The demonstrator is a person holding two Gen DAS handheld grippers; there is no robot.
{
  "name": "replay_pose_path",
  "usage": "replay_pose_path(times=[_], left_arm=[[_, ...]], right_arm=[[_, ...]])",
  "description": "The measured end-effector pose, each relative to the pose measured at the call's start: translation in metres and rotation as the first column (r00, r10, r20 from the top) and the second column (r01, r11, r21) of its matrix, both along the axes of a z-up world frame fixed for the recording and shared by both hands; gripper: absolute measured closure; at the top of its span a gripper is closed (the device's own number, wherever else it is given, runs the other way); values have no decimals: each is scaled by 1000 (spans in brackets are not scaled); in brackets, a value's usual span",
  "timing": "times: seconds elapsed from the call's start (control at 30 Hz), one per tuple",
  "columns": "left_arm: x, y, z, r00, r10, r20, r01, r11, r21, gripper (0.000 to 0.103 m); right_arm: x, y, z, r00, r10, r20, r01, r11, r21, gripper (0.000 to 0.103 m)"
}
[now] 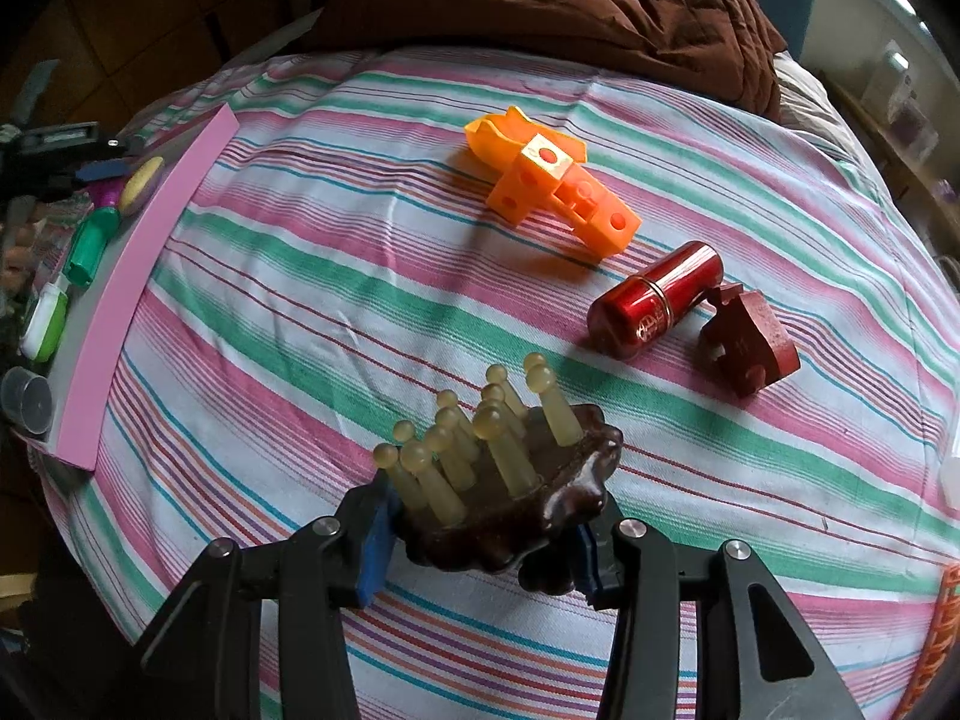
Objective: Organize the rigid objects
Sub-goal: 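Carry the soap into the tray beside the magenta cup and open the left gripper, then carry the brown peg comb into the tray and open the right gripper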
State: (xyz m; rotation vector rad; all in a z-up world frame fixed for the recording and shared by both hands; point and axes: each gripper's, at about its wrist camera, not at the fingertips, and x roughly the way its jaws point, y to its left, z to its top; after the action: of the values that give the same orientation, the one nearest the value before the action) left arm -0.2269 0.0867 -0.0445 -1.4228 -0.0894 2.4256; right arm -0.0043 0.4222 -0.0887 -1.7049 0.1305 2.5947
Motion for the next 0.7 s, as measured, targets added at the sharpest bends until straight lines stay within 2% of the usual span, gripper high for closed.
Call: replay_pose_path(times=[0.13,0.27,0.37,0.43,0.7], left_arm=[[25,-6,24,996,-16,-93,12,999,-44,56],[51,-12,38,993,-9,-116,5,999,-37,56],[72,-22,46,992,-13,-128,13,1000,-5,56],[89,-26,49,991,-19,-135,20,1000,11,56],[148,-26,38,985,-52,-167,52,999,-6,56]], right_arm=[[0,-1,0,1000,0,-1,0,1000,5,55],[1,0,0,1000,-10,-3,10,1000,-2,55],[0,2,1,1000,-21,-1,21,1000,-15,53],[1,4,1,1000,-31,0,31,999,-26,51],[0,8,2,999,-53,1,53,997,-56,50]])
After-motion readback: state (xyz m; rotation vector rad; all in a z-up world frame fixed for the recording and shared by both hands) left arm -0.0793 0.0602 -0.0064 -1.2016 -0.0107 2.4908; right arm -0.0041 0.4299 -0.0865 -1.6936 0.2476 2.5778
